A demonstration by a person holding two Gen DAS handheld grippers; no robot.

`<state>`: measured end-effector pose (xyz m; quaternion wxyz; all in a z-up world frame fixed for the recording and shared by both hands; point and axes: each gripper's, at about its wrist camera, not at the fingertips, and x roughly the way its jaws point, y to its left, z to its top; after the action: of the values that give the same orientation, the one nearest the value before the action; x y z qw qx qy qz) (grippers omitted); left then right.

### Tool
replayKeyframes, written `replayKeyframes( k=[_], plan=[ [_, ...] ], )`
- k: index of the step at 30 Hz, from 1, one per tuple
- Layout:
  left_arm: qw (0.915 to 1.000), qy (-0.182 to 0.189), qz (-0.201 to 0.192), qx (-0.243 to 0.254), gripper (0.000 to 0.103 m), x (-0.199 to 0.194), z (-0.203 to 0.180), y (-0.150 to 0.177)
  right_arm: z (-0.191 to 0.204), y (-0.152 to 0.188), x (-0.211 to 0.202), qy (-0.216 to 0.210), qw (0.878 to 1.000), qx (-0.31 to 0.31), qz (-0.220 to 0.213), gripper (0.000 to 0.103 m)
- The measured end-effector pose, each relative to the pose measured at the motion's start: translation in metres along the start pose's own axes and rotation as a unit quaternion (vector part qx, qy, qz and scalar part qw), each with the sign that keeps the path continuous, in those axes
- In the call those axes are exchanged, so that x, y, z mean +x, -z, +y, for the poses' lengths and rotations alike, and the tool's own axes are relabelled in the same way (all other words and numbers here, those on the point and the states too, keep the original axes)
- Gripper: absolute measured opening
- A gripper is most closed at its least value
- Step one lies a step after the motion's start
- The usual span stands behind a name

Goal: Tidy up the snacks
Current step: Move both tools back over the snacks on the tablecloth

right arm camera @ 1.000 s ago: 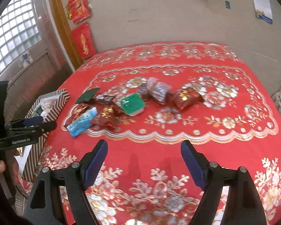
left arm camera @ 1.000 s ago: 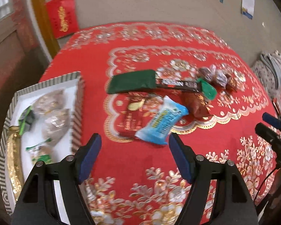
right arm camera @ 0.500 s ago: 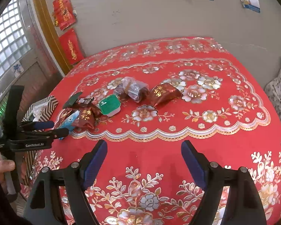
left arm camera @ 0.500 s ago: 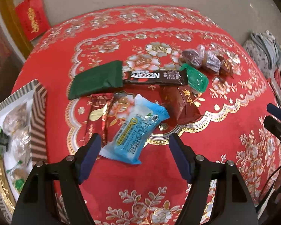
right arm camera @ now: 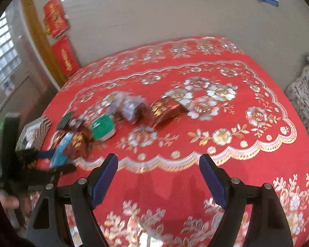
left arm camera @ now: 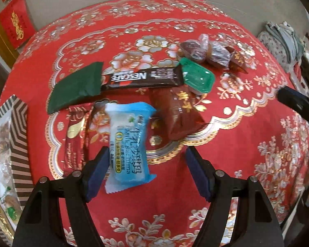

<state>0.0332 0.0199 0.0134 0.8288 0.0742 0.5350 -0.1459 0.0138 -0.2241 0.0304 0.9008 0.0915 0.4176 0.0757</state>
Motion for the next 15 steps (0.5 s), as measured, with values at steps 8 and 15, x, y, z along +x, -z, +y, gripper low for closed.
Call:
replayKeyframes(
  k=[8,15],
  plan=[
    [0.9999,0.007,0.000,-0.010,0.074,0.000,0.002,0.000,-0.022,-0.049,0.050,0.037,0.997,0.068,0.017,0.083],
    [1.0000,0.008,0.001,-0.004,0.074,0.000,0.000,0.001,-0.009,-0.077,0.085,0.122,0.991,0.048,0.019,0.083]
  ],
)
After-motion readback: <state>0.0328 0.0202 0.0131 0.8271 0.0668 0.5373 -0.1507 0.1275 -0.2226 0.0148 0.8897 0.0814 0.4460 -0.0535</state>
